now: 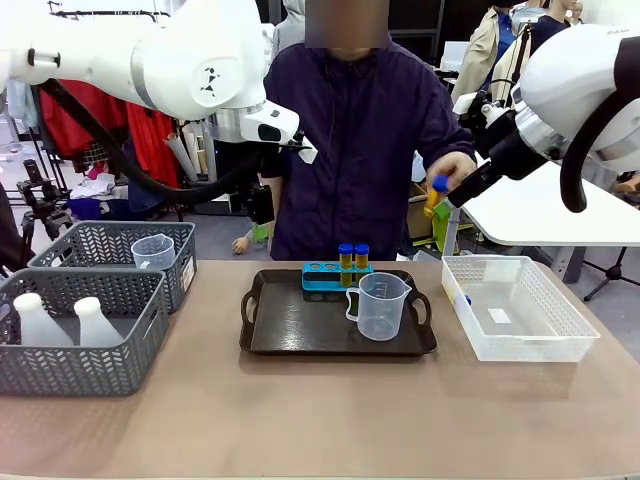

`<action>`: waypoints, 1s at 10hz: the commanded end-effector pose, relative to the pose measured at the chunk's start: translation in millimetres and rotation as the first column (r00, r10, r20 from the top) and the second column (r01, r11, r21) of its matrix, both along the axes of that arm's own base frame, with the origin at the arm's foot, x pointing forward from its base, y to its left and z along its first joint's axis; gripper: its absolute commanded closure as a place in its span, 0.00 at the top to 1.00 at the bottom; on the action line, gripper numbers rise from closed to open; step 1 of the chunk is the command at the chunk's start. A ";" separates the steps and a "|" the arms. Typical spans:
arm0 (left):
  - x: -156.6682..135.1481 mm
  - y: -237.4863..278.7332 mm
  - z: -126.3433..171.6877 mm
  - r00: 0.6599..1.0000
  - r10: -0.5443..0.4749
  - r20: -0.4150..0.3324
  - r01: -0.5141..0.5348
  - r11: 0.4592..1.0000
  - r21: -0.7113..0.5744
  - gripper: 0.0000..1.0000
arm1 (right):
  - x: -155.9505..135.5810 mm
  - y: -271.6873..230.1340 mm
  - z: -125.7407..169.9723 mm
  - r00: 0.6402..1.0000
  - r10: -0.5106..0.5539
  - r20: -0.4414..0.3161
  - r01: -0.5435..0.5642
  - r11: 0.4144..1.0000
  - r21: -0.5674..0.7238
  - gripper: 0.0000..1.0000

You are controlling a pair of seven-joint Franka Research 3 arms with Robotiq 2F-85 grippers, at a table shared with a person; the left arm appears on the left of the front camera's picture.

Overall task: Prepare the laboratory tools.
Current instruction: Pick up one Small flask and place it on the Handle tray.

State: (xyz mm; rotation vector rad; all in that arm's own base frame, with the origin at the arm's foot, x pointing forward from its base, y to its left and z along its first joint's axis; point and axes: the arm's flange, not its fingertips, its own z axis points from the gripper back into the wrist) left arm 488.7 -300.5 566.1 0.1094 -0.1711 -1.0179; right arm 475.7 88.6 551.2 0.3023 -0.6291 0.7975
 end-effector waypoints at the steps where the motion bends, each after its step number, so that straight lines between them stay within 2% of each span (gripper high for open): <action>1: 2.2 -11.0 -7.6 0.999 -0.045 -0.002 0.045 0.999 0.008 1.00 | -0.2 -1.0 0.3 1.000 0.001 -0.001 -0.001 1.000 0.007 1.00; 4: -0.4 -10.9 -7.5 1.000 -0.023 -0.009 0.023 1.000 0.004 1.00 | -0.2 -1.0 0.3 1.000 0.001 -0.001 -0.001 1.000 0.007 1.00; 5: -0.2 4.3 -8.1 0.990 0.122 -0.066 -0.124 0.992 -0.031 1.00 | -0.2 -1.0 0.3 1.000 0.001 -0.001 -0.001 1.000 0.007 1.00; 6: -6.0 28.4 -10.1 0.967 0.244 -0.073 -0.247 0.969 -0.031 1.00 | -0.2 -1.0 0.3 1.000 0.001 -0.001 -0.001 1.000 0.007 1.00; 8: -13.4 81.3 -11.0 0.891 0.443 -0.101 -0.448 0.893 -0.040 1.00 | -0.2 -1.0 0.3 1.000 0.001 -0.001 -0.001 1.000 0.007 1.00; 9: -14.4 108.3 -9.5 0.868 0.492 -0.063 -0.495 0.867 -0.049 1.00 | -0.2 -1.0 0.3 1.000 0.001 -0.001 -0.001 1.000 0.007 1.00; 10: -17.2 134.9 -10.1 0.847 0.525 -0.078 -0.530 0.845 -0.071 1.00 | -0.2 -1.0 0.3 1.000 0.001 -0.001 -0.001 1.000 0.007 1.00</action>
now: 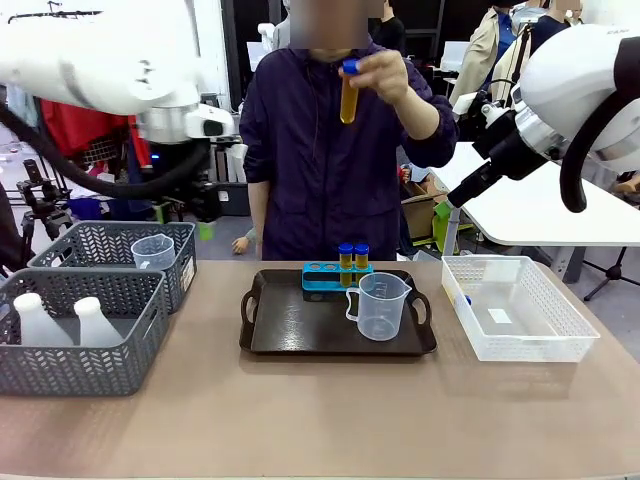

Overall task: Prepare the laboratory tools.
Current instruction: Pick up one Small flask and place it on the Handle tray.

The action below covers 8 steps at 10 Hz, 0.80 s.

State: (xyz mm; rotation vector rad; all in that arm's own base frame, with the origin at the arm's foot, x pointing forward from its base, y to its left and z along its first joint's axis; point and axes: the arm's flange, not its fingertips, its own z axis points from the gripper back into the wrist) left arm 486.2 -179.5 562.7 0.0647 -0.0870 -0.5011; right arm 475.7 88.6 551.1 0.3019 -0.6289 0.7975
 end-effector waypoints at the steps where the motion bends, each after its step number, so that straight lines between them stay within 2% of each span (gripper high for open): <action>1: -14.8 45.2 -12.5 0.996 0.087 0.004 -0.087 0.994 -0.063 1.00 | -0.1 -1.0 0.4 1.000 0.001 -0.001 -0.001 1.000 0.008 1.00; 4: -12.1 124.6 -37.0 0.979 0.194 -0.062 -0.196 0.980 -0.030 1.00 | -0.1 -1.0 0.4 1.000 0.001 -0.001 -0.001 1.000 0.008 1.00; 5: -15.6 155.7 -51.0 0.967 0.241 -0.077 -0.246 0.968 -0.050 1.00 | -0.1 -1.0 0.4 1.000 0.001 -0.001 -0.001 1.000 0.008 1.00; 7: -23.9 195.1 -77.8 0.938 0.326 -0.119 -0.329 0.944 -0.012 1.00 | -0.1 -1.0 0.4 1.000 0.001 -0.001 -0.001 1.000 0.008 1.00; 8: -28.2 210.6 -86.7 0.936 0.347 -0.057 -0.348 0.937 -0.005 1.00 | -0.1 -1.0 0.4 1.000 0.001 -0.001 -0.001 1.000 0.008 1.00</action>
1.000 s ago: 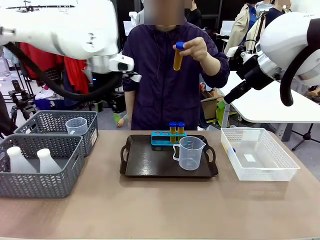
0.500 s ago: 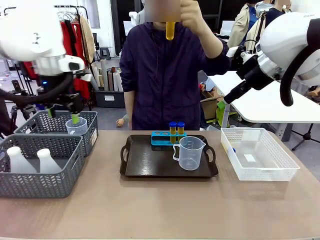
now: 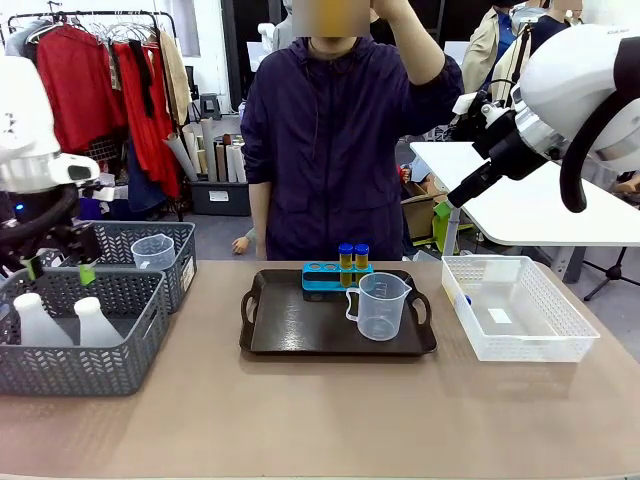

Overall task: Prepare the laboratory tools.
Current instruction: Pick up one Small flask and place it on the Handle tray.

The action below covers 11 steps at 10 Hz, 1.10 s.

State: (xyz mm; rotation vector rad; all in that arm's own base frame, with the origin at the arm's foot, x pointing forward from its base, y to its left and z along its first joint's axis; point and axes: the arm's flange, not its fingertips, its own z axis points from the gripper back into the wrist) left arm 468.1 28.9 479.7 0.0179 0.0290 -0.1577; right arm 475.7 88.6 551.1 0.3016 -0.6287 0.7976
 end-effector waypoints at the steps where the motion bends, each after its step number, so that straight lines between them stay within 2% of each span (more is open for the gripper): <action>1: -12.7 14.2 -10.8 0.998 0.021 0.066 -0.022 1.000 0.018 1.00 | -0.1 -1.0 0.4 1.000 0.001 -0.001 -0.001 1.000 0.008 1.00; 4: -11.6 33.0 -24.5 0.997 0.038 0.060 -0.037 0.999 -0.012 1.00 | -0.1 -1.0 0.4 1.000 0.001 -0.001 -0.001 1.000 0.008 1.00; 11: -8.8 26.9 -22.2 0.998 0.046 0.043 -0.046 0.999 -0.003 1.00 | -0.1 -1.0 0.4 1.000 0.001 -0.001 -0.001 1.000 0.008 1.00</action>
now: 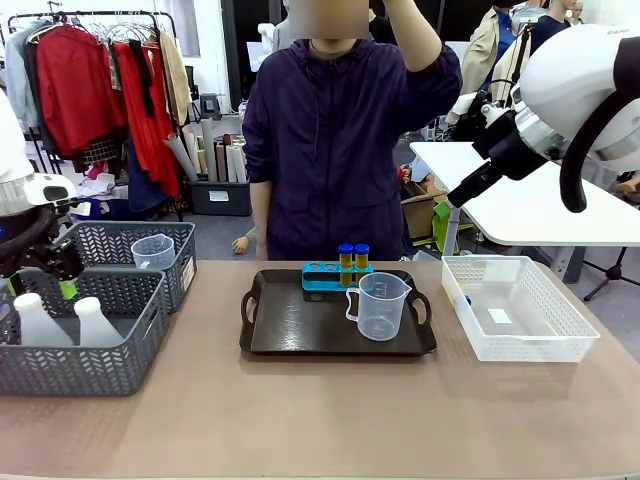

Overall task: Prepare the laboratory tools.
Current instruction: Pick up one Small flask and place it on the Handle tray.

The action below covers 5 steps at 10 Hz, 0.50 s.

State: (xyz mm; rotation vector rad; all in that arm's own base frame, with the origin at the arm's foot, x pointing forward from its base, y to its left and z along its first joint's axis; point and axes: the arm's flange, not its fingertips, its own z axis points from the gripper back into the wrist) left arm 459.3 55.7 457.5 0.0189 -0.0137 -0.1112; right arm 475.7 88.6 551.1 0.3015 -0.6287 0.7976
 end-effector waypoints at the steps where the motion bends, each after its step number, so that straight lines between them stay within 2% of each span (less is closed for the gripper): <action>1: 5.2 1.0 -0.8 1.000 -0.003 0.024 0.002 1.000 0.026 1.00 | -0.1 -1.0 0.4 1.000 0.001 -0.001 -0.001 1.000 0.008 1.00; 4: 9.6 14.1 6.5 0.997 0.059 0.046 -0.061 0.998 0.027 1.00 | -0.1 -1.0 0.4 1.000 0.001 -0.001 -0.001 1.000 0.008 1.00; 5: 12.9 19.9 0.6 0.996 0.084 0.034 -0.085 0.996 0.032 1.00 | -0.1 -1.0 0.4 1.000 0.001 -0.001 -0.001 1.000 0.008 1.00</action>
